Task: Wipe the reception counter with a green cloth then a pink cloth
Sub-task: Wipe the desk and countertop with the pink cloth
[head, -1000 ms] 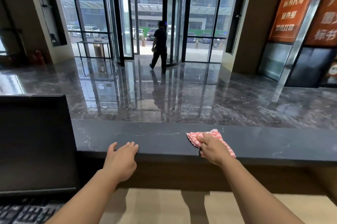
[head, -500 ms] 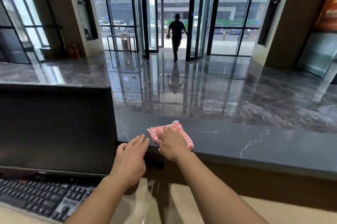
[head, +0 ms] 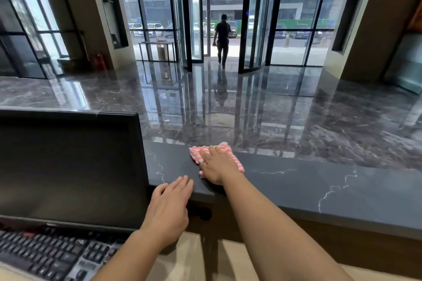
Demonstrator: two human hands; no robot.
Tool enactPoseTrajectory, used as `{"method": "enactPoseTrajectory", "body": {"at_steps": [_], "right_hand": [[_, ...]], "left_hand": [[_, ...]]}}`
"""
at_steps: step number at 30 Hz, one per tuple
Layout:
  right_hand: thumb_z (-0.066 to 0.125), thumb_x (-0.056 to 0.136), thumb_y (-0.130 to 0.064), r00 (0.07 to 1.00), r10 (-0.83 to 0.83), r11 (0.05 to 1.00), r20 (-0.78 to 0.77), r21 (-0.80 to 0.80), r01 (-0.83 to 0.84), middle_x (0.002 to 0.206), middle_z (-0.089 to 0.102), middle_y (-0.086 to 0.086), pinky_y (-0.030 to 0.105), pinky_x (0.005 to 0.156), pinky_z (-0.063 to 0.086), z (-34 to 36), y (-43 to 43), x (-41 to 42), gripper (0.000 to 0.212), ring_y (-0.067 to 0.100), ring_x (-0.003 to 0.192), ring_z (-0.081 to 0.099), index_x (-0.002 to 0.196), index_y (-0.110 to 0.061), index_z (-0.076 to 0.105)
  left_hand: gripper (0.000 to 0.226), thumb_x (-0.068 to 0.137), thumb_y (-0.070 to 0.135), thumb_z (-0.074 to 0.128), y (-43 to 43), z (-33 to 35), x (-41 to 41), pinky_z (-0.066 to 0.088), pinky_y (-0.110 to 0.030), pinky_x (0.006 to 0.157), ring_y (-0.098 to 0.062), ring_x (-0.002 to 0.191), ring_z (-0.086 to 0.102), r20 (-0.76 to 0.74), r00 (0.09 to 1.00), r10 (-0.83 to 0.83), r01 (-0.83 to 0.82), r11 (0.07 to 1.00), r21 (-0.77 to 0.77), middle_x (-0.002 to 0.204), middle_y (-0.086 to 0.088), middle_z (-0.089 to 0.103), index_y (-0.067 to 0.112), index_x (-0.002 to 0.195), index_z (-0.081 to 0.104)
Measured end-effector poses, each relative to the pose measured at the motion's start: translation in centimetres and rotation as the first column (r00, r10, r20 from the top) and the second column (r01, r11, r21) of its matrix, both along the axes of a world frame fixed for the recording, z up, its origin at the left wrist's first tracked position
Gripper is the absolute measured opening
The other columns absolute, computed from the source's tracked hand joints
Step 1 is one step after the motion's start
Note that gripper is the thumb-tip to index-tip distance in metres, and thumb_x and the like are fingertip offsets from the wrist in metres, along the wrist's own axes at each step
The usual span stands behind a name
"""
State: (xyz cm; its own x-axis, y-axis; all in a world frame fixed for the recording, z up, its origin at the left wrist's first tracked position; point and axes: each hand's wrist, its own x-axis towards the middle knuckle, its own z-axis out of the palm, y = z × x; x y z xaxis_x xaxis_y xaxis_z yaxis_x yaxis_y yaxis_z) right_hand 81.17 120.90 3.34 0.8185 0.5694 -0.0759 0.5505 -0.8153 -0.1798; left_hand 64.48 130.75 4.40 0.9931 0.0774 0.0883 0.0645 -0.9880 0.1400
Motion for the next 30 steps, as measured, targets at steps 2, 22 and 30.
{"method": "enactPoseTrajectory", "body": {"at_steps": [2, 22, 30], "right_hand": [[0.033, 0.102, -0.039, 0.998, -0.068, 0.998, 0.002, -0.011, 0.068, 0.163, 0.001, 0.012, 0.041, 0.121, 0.003, -0.2, -2.5, 0.8, 0.063, 0.027, 0.15, 0.001, 0.156, -0.019, 0.008], [0.03, 0.101, -0.035, 0.897, -0.442, 0.897, 0.025, -0.016, 0.442, 0.163, 0.001, 0.01, 0.046, 0.121, 0.005, -0.6, -19.6, -1.3, 0.06, 0.028, 0.15, 0.003, 0.156, -0.021, 0.01], [0.051, 0.096, -0.036, 0.993, -0.113, 0.992, 0.018, -0.052, 0.114, 0.159, 0.015, 0.019, 0.048, 0.119, 0.011, 0.4, -5.2, -5.3, 0.059, 0.035, 0.148, 0.008, 0.147, -0.01, 0.035]], "left_hand": [[0.067, 0.096, 0.013, 0.04, -0.6, 0.2, 0.3, 0.003, -0.03, 0.118, -0.007, 0.148, 0.003, -0.003, 1.0, -0.008, 0.008, 1.0, 0.013, 0.162, 0.009, 0.007, 0.027, 0.155, 0.011], [0.066, 0.091, 0.003, 0.038, -5.4, 0.4, 1.9, 0.005, -0.033, 0.117, -0.007, 0.146, 0.016, 0.042, 0.996, -0.085, 0.088, 0.993, -0.082, 0.159, 0.006, 0.024, 0.025, 0.152, 0.022], [0.064, 0.092, 0.006, 0.043, -1.6, -1.8, -1.3, 0.014, -0.031, 0.115, -0.005, 0.145, 0.018, 0.16, 0.986, 0.053, -0.017, 0.976, -0.217, 0.157, 0.009, 0.026, 0.026, 0.151, 0.028]]}}
